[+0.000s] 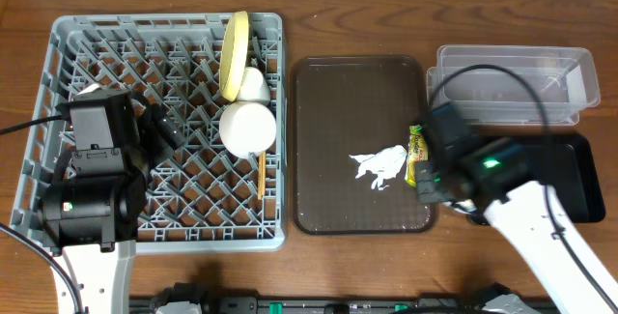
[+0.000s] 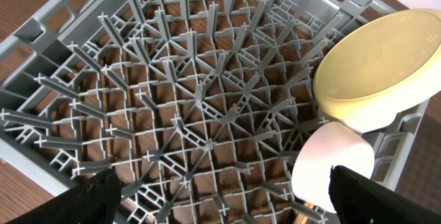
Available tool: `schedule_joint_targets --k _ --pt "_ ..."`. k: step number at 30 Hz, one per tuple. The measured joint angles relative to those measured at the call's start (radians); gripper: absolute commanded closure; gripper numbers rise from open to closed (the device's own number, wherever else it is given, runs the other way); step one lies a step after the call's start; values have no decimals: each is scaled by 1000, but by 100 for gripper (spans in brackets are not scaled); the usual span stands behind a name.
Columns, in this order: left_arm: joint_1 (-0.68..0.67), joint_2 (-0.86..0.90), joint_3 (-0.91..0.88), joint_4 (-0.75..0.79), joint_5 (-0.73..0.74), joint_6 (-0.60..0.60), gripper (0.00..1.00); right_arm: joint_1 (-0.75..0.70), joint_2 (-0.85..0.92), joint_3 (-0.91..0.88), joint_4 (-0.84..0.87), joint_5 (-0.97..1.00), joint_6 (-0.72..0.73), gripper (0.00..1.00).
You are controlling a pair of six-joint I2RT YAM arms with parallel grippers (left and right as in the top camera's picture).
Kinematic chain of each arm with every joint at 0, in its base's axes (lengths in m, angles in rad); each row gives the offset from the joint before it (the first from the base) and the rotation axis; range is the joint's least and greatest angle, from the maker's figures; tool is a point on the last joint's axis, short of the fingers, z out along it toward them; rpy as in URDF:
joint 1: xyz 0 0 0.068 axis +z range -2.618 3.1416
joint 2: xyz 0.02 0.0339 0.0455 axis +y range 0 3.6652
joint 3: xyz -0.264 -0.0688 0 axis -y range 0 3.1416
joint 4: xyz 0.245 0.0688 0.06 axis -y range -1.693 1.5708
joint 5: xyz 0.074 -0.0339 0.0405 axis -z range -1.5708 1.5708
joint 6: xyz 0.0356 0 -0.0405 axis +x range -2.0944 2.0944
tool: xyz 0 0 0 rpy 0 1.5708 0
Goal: Sort waste into correct bins and load items into the dishwasher rack
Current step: 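Carry the blue bowl with the right gripper over the black tray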
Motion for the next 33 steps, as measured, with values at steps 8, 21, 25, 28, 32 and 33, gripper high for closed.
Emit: schedule_joint_targets --k 8,21,25,28,32,33 --pt "0 0 0 0 0 0 3 -417 -34 0 23 -237 -198 99" --pt "0 0 0 0 0 0 3 -1056 -34 -1 55 -783 -481 99" --pt "0 0 0 0 0 0 3 -1165 -26 -7 68 -912 -516 99" --pt "0 0 0 0 0 0 3 -1207 -3 -35 106 -996 -531 99" --pt "0 0 0 0 0 0 3 -1231 40 -90 153 -1061 -541 99" --pt "0 0 0 1 0 0 3 -1237 53 -104 166 -1073 -544 99"
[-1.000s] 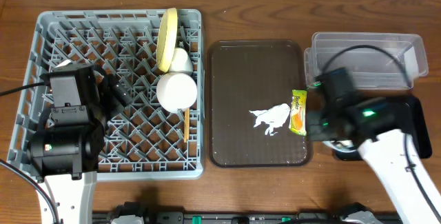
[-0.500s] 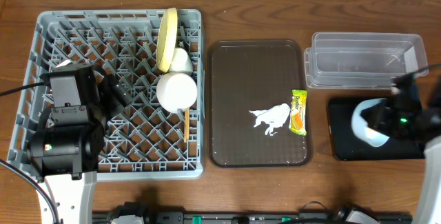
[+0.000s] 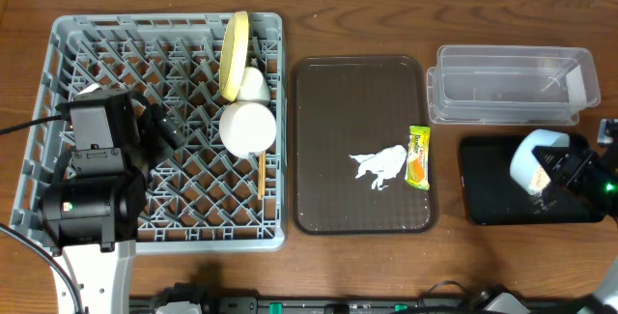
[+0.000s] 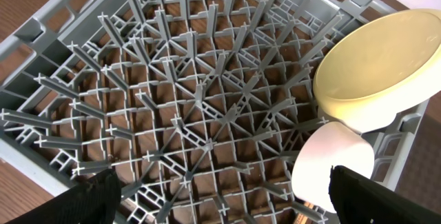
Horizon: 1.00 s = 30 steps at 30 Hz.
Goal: Sort waste into correct bins and load items into the dishwasher rack
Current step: 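Carry the blue bowl with the right gripper over the black tray, then tip the blue bowl with the right gripper to dump rice onto black tray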
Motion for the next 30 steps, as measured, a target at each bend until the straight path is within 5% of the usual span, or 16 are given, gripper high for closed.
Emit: schedule_joint_targets --k 30 --pt "0 0 0 -1 0 0 3 -152 115 -267 97 -341 -299 99"
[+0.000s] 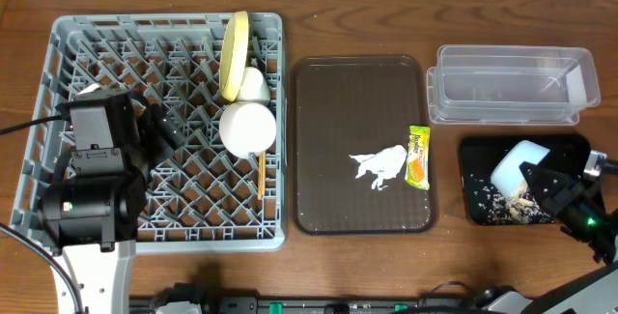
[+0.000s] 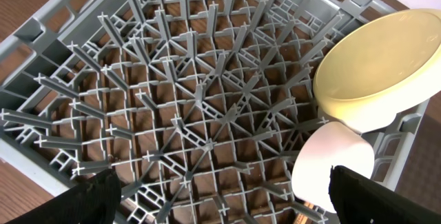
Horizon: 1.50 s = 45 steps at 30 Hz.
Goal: Sort waste into correct bins and load items into the dishwasher rack
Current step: 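Tip the blue bowl with the right gripper to dump rice onto black tray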
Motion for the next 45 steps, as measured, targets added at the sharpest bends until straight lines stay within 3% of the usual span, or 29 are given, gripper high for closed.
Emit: schedule_joint_targets --k 15,45 --pt "0 0 0 0 0 0 3 0 0 -24 -53 -69 -134 99" --pt "0 0 0 0 0 0 3 0 0 -24 -88 -145 -178 99"
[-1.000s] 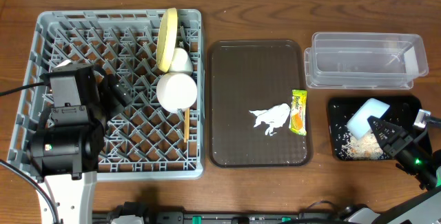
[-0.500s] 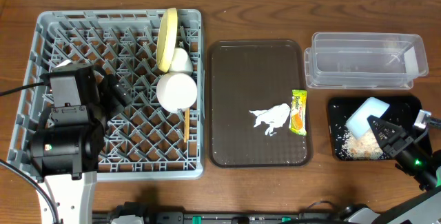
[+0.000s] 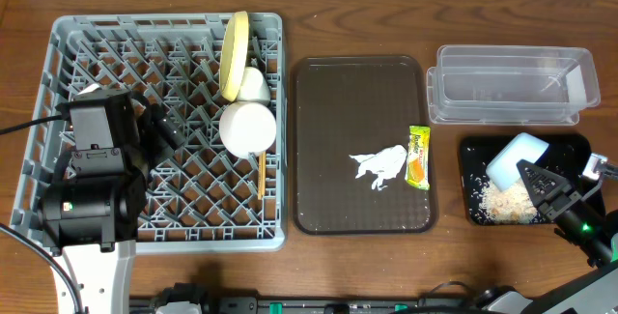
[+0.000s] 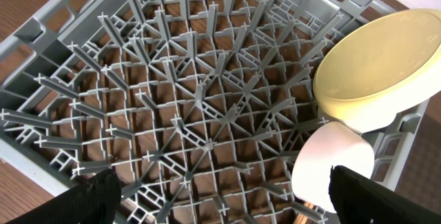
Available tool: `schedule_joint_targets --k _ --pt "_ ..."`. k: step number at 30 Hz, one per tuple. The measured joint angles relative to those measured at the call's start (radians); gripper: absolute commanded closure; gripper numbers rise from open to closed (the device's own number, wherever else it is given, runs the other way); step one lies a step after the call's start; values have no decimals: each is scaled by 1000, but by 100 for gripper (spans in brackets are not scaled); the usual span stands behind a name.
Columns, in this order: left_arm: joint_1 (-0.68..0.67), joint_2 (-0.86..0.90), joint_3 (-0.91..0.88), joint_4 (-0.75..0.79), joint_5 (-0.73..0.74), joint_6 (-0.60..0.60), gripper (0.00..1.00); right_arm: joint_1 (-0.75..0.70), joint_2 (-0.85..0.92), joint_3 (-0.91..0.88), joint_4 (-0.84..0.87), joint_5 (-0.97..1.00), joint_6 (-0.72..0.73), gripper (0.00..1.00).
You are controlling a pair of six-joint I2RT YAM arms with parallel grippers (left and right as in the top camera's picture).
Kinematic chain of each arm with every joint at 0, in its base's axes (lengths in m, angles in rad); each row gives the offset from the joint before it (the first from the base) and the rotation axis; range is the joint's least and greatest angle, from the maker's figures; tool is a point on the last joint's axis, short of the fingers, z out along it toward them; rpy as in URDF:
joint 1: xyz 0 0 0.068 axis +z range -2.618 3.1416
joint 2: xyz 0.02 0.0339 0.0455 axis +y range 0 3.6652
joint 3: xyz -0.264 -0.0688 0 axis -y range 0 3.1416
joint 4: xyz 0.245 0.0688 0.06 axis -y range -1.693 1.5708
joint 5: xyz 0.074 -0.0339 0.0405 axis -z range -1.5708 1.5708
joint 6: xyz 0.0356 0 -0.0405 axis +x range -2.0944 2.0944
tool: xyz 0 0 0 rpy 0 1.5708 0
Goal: Sort waste into correct bins and load items into the dishwasher rack
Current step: 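Tip the blue bowl with the right gripper to dump rice onto black tray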
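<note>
My right gripper [image 3: 543, 185] is shut on a pale blue bowl [image 3: 515, 157], tipped over the black bin [image 3: 576, 148]. A pale heap of food scraps [image 3: 497, 203] lies in that bin. On the brown tray [image 3: 357, 92] lie a crumpled white tissue [image 3: 379, 166] and a yellow-green wrapper [image 3: 417, 157]. The grey dish rack [image 3: 164, 20] [image 4: 172, 114] holds an upright yellow plate [image 3: 235, 53] [image 4: 379, 72], a white cup [image 3: 247, 126] [image 4: 334, 158] and a wooden stick [image 3: 261, 174]. My left gripper [image 4: 220, 203] hangs open over the rack with nothing in it.
A clear plastic bin [image 3: 512, 87] stands behind the black bin at the right. A second, smaller white cup [image 3: 254, 84] sits by the plate in the rack. The left arm's body [image 3: 92, 179] covers the rack's front left part.
The bowl is tipped a little further over the black bin. The heap of scraps in the bin has grown and looks paler. The left arm has not moved.
My right gripper was low at the tray's right edge, beside the wrapper. Then it held the pale blue bowl over the black bin. Then the bowl was tipped and scraps lay in the bin; now there are more. The left gripper stayed open over the rack throughout.
</note>
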Motion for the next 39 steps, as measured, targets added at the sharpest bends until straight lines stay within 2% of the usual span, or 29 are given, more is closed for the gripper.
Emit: schedule_joint_targets --k 4,13,23,27,39 --pt "0 0 0 0 0 0 3 0 0 0 -12 -5 7 99" --pt "0 0 0 0 0 0 3 0 0 -1 81 -29 67 99" --pt "0 0 0 0 0 0 3 0 0 -1 80 -58 122 99" --pt "0 0 0 0 0 0 3 0 0 -1 159 -48 155 99" --pt "0 0 0 0 0 0 3 0 0 -1 238 -75 270 99"
